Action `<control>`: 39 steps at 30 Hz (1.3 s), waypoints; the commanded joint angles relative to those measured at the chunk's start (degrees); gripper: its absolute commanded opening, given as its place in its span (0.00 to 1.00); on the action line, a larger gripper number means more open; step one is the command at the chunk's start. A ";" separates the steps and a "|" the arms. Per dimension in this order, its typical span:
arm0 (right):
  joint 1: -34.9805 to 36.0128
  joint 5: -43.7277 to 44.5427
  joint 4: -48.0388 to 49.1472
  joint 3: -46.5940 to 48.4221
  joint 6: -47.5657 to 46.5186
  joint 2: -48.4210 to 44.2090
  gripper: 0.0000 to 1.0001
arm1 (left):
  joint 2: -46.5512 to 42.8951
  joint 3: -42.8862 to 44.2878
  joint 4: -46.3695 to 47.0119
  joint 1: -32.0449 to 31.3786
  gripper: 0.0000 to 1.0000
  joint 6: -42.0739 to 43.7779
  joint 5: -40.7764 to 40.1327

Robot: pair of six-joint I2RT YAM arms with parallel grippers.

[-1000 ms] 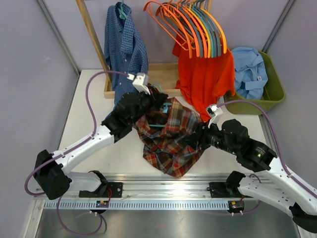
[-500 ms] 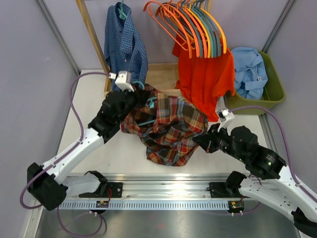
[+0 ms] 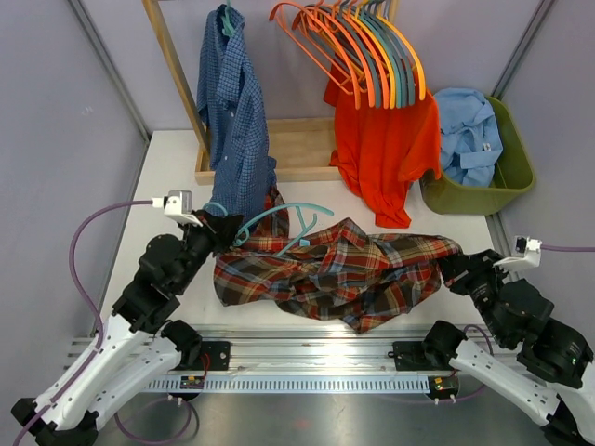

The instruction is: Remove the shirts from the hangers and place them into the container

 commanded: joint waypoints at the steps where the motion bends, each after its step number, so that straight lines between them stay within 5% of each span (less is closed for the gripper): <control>1: -0.16 16.38 -2.37 -0.65 8.06 1.58 0.00 | -1.81 -1.89 -8.33 0.70 0.00 3.28 -4.86; 5: -0.08 4.90 8.73 -5.04 1.67 7.29 0.00 | -4.01 -3.73 -5.00 0.70 0.00 1.08 -2.76; 13: 0.01 -25.24 31.70 -11.82 -6.77 34.79 0.00 | -1.48 -4.36 22.15 0.70 0.00 -7.00 5.24; 18: 2.73 -32.05 38.14 -11.73 -8.62 47.09 0.00 | 4.59 -1.72 42.15 0.70 0.00 -14.98 8.67; 25: 6.60 -34.68 34.98 -9.45 -11.26 55.73 0.00 | 12.76 -1.98 65.30 0.79 0.00 -25.37 13.07; 29: 7.57 -32.67 26.94 -7.78 -11.35 56.96 0.00 | 15.05 0.91 61.48 1.84 0.00 -25.73 19.99; 33: 7.66 -24.51 12.43 -1.91 -10.56 56.79 0.00 | 14.79 5.39 41.68 3.69 0.00 -18.91 33.50; 34: 7.66 -20.66 6.57 -0.67 -9.69 56.53 0.04 | 14.10 5.49 38.37 4.13 0.00 -16.87 35.55; 35: 7.66 -18.97 3.90 1.52 -9.33 56.00 0.35 | 13.39 5.14 32.25 4.39 0.00 -13.20 38.09; 37: 7.66 -15.98 -0.68 3.03 -8.72 52.41 0.59 | 10.51 3.04 27.29 5.18 0.00 -9.92 39.69; 38: 7.66 -15.53 -1.48 4.17 -8.89 50.57 0.84 | 9.44 2.25 22.92 5.45 0.00 -7.04 40.74; 39: 7.75 -15.00 -2.19 4.79 -8.89 46.28 0.93 | 8.65 1.80 20.09 5.62 0.00 -5.70 40.49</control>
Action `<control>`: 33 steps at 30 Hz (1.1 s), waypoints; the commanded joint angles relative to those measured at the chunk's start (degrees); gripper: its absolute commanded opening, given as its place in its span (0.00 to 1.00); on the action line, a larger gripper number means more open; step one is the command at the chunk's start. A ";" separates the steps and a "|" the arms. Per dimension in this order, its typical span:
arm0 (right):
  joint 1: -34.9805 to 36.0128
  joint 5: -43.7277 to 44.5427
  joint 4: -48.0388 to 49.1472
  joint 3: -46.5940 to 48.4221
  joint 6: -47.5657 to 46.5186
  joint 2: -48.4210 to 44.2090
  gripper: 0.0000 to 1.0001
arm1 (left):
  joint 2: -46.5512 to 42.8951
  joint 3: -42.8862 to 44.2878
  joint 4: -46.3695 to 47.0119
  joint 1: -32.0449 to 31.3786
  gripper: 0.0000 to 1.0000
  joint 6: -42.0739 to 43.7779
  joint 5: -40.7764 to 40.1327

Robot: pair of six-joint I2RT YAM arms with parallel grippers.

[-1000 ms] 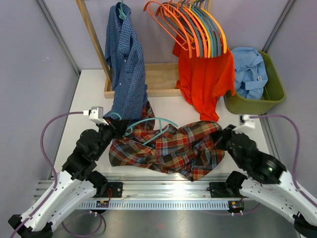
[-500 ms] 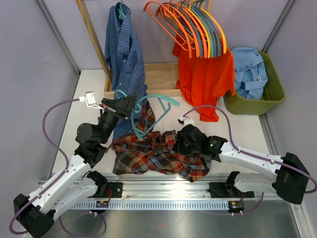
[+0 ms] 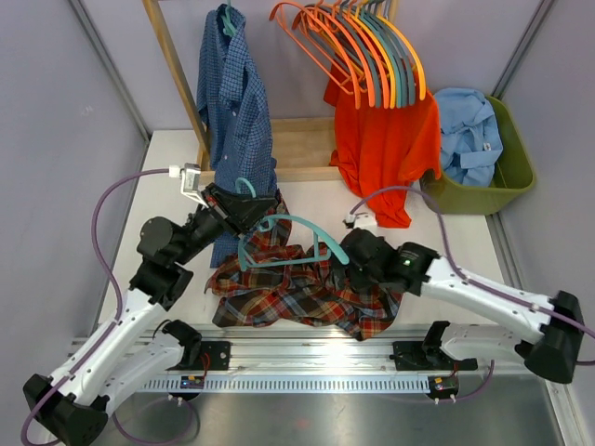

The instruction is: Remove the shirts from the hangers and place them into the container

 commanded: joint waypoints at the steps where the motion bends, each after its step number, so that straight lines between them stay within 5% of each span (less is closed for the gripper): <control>1: 0.53 8.01 -10.76 4.86 0.51 -10.03 0.99 | -4.66 -1.56 -15.08 1.21 0.00 9.28 7.18; 5: 0.45 9.17 -11.12 8.37 -2.21 -19.97 1.00 | -5.38 -2.97 -24.57 1.48 0.00 13.59 8.05; 11: 0.45 1.63 -6.91 13.12 -6.95 -25.78 0.98 | -0.91 -4.92 -25.20 1.56 0.00 15.44 8.95; 19: 0.45 -20.78 6.96 9.88 -6.97 -23.42 0.88 | 12.44 -1.14 -22.84 1.48 0.00 15.35 8.41; 30: 0.88 -23.44 11.73 6.09 -4.50 -15.33 0.81 | 13.52 1.94 -21.69 1.12 0.00 15.18 8.24; 33: 0.88 -23.18 12.26 6.18 -4.76 -14.71 0.67 | 13.25 2.21 -21.87 1.04 0.00 15.27 8.32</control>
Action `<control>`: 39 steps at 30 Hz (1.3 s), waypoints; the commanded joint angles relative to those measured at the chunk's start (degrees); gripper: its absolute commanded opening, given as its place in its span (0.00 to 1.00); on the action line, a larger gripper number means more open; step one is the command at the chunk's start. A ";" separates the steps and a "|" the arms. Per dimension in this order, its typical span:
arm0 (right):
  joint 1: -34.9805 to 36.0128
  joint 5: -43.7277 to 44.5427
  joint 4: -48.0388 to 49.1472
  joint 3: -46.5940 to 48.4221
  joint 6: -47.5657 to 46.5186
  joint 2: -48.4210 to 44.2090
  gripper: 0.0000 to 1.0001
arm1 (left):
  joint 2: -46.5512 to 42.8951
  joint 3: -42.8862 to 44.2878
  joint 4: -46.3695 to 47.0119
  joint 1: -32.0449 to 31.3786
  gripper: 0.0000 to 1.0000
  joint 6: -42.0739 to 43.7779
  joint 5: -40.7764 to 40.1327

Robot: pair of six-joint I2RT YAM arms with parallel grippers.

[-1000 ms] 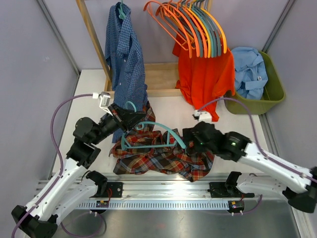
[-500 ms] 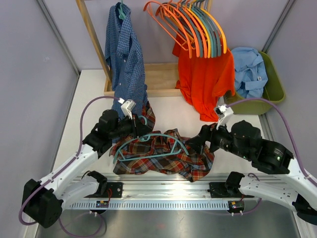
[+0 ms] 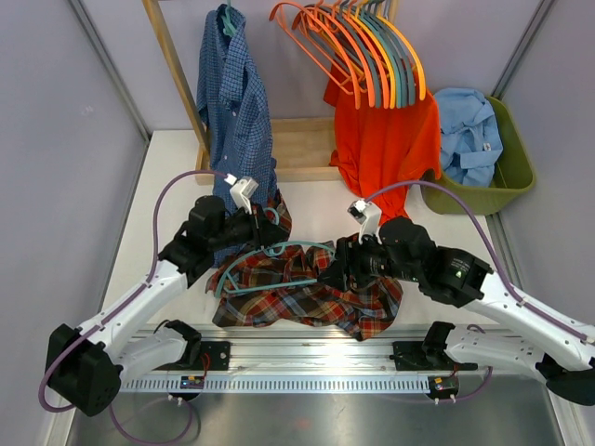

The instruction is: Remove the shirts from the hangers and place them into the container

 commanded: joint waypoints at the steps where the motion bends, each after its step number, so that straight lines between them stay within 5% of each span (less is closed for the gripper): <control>1: 0.62 -0.71 3.60 0.47 -0.22 -0.02 0.48 | -1.20 2.91 2.90 -0.25 0.00 0.51 1.68; 4: 0.62 0.35 3.95 1.00 -0.22 0.51 0.08 | -0.93 2.91 1.50 -0.43 0.00 0.86 1.42; 9: 0.62 0.96 4.48 0.92 -0.39 0.42 0.00 | -0.93 3.43 -1.23 -0.43 0.00 1.92 1.06; 11: 0.62 0.79 4.48 0.74 -0.39 0.24 0.00 | -1.63 4.31 -2.20 -0.43 0.24 2.27 0.63; 13: 0.71 0.96 4.40 0.74 -0.48 -0.02 0.00 | -2.77 5.45 -3.77 -0.43 0.66 2.71 -0.86; 16: 0.62 1.93 3.78 1.00 -1.10 -1.51 0.00 | -3.83 10.44 -8.16 -0.43 0.99 4.28 -4.45; 23: 0.71 6.49 3.51 0.57 -2.68 -7.73 0.00 | -14.26 16.53 -12.48 -0.43 0.99 5.43 -12.02; 30: 0.62 26.69 3.34 0.39 -6.98 -15.14 0.00 | -29.12 12.93 -17.39 -0.43 0.99 4.91 -20.81; 39: 0.53 48.24 12.38 5.21 -17.34 -0.57 0.00 | -36.52 6.78 -23.03 -0.43 0.99 2.71 -22.23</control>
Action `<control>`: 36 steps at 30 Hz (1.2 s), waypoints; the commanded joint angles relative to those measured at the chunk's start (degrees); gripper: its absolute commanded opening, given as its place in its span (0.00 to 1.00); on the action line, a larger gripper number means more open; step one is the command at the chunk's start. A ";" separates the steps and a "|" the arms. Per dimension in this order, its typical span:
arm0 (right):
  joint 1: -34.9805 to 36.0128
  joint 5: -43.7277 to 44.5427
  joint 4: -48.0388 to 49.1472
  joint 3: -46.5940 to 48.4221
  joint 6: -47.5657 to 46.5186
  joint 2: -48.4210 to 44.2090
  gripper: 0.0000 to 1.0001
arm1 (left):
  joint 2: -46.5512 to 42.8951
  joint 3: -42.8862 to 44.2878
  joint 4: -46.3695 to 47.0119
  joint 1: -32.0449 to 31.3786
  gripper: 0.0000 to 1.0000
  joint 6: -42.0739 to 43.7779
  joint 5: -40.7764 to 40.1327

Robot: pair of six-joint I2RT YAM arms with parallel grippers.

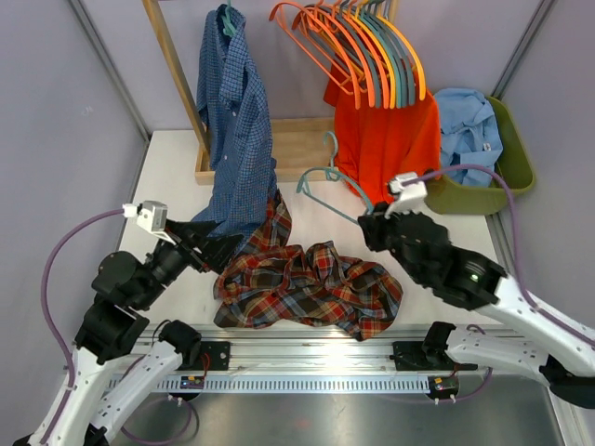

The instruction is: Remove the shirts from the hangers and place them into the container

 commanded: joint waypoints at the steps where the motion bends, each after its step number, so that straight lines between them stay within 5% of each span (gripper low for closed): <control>1: 0.10 12.22 9.98 4.41 -7.51 8.35 0.00 | -1.71 -2.36 -2.88 0.10 0.99 -1.57 -0.94; 4: -1.74 12.33 16.14 7.91 -13.23 14.33 0.00 | -2.59 -3.59 -2.97 0.10 0.99 -2.37 0.03; 12: -16.85 -5.42 22.30 22.67 -15.26 26.13 0.00 | -5.32 -6.14 -2.88 0.10 0.99 -3.69 0.91; 20: -20.82 -18.16 20.37 40.52 -15.26 40.19 0.00 | -6.11 -7.02 -2.53 0.10 0.99 -3.69 1.09; 30: -23.63 -20.90 15.89 64.33 -17.11 55.05 0.00 | -6.46 -6.41 -3.23 0.10 0.99 -3.25 0.91; 36: -25.04 -20.64 14.04 69.90 -17.11 59.54 0.00 | -7.34 -6.06 -4.28 0.10 0.99 -3.07 0.56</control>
